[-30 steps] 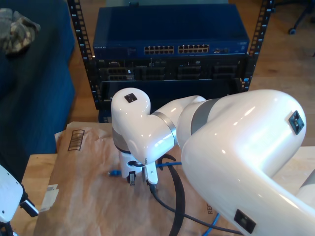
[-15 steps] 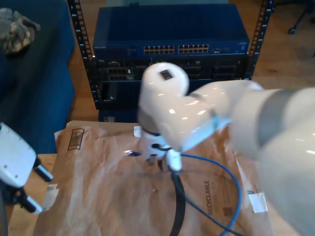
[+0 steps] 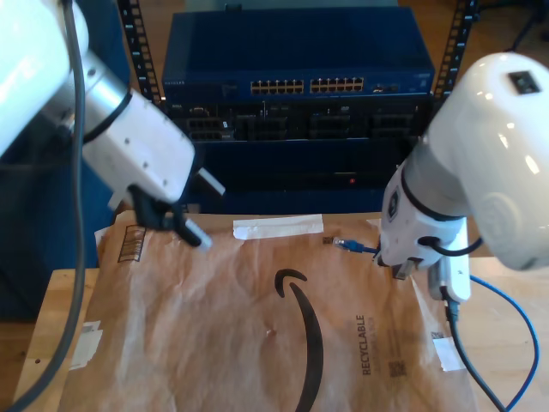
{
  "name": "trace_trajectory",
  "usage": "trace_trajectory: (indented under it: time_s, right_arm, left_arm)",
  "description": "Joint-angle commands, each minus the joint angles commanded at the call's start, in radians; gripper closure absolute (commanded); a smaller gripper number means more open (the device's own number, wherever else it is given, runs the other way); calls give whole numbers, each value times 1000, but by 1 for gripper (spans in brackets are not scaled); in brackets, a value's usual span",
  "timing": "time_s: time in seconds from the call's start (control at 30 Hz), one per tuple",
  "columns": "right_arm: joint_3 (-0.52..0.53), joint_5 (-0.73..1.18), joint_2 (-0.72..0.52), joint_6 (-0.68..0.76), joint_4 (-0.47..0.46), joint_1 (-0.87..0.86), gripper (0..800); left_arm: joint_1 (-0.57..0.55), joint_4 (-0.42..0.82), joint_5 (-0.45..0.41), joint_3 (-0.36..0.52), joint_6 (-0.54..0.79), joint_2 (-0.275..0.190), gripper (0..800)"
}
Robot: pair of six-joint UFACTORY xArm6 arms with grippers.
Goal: Grab the cable and plug it in
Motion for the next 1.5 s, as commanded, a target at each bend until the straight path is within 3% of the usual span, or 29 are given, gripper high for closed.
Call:
trace_trajectory:
  time_s: [0.23,0.47,0.57,0.77,1.0,1.27,1.5]
  right_arm:
    - [-9,40,-20,0,57,0,792]
    - [-55,40,8,-43,127,-2,793]
    - [-77,49,12,-115,213,-17,792]
    - [-123,100,64,-180,253,-81,792]
    - [-155,181,98,-298,431,-212,792]
    - [-166,192,109,-305,440,-218,792]
    - [-166,192,109,-305,442,-219,792]
  left_arm:
    - [-41,-175,11,-132,0,2,0]
    - [-38,-281,66,-140,8,0,0]
    - [-38,-287,86,-140,14,-3,0]
    - [-37,-311,133,-183,21,-8,0]
    - [-35,-344,178,-190,12,-8,0]
    - [-35,-344,176,-190,-97,-3,0]
    - [-35,-344,178,-189,-109,-3,0]
